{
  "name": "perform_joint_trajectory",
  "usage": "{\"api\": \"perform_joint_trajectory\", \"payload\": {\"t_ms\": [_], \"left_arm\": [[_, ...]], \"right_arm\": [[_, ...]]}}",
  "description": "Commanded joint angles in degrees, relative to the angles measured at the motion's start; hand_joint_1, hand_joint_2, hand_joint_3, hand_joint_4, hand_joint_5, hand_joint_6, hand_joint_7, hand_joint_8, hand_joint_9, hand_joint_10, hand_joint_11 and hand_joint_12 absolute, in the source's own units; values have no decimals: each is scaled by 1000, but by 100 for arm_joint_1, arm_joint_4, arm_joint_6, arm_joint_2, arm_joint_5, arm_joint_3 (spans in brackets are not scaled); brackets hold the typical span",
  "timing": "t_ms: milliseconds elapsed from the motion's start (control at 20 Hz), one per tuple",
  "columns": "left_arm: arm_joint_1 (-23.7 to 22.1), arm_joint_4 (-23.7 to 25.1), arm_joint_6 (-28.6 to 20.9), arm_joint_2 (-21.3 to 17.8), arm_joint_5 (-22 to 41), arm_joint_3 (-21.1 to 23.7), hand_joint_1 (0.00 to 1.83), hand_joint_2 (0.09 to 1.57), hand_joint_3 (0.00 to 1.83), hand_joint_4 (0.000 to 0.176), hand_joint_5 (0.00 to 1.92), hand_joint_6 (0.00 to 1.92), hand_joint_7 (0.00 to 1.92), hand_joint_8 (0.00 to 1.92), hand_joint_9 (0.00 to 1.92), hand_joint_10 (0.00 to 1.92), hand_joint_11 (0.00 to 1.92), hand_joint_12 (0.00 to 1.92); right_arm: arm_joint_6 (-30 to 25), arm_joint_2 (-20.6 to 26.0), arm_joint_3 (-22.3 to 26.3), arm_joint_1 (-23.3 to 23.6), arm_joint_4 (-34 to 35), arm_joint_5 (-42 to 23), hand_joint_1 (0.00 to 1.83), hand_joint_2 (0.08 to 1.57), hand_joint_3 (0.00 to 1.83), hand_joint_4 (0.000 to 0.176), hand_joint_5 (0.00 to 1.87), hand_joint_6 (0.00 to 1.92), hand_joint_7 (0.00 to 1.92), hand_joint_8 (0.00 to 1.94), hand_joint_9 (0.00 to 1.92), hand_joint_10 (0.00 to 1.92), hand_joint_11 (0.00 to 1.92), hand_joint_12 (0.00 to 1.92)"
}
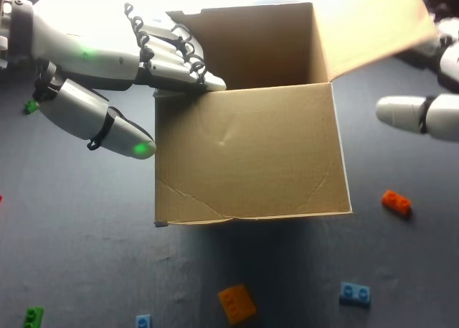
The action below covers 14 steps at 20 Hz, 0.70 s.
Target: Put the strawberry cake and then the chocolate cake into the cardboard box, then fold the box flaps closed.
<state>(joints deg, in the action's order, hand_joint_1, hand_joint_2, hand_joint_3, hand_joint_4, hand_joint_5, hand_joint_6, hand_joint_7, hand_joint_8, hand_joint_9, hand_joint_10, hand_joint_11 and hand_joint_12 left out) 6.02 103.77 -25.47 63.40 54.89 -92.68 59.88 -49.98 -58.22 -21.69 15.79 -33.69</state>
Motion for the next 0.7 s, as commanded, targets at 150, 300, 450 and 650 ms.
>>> {"api": "perform_joint_trajectory", "payload": {"t_ms": [150, 300, 450, 650], "left_arm": [[81, -118, 28, -25, 174, 4, 0, 1287, 2, 0, 116, 3, 158, 0, 175, 2, 0, 650], [-76, -174, 28, -3, 169, -99, 0, 1285, 0, 0, 106, 2, 158, 2, 177, 3, 0, 644], [-285, -221, 16, 5, 180, -271, 0, 1277, 0, 0, 93, 3, 150, 2, 159, 3, 0, 583], [-537, -225, -37, 23, 212, -629, 0, 1278, 0, 0, 92, 2, 145, 2, 155, 0, 0, 600]], "right_arm": [[-27, 186, 277, 485, -59, -627, 0, 1272, 4, 0, 35, 1, 40, 0, 0, 0, 0, 0], [-26, 134, 369, 652, -61, -522, 0, 1268, 2, 0, 63, 13, 65, 10, 7, 3, 0, 0], [12, -68, 362, 830, -60, -437, 0, 1268, 1, 0, 40, 2, 43, 0, 8, 3, 0, 0], [107, -279, 285, 1018, -60, -58, 0, 1267, 1, 0, 16, 2, 21, 2, 0, 0, 0, 0]]}}
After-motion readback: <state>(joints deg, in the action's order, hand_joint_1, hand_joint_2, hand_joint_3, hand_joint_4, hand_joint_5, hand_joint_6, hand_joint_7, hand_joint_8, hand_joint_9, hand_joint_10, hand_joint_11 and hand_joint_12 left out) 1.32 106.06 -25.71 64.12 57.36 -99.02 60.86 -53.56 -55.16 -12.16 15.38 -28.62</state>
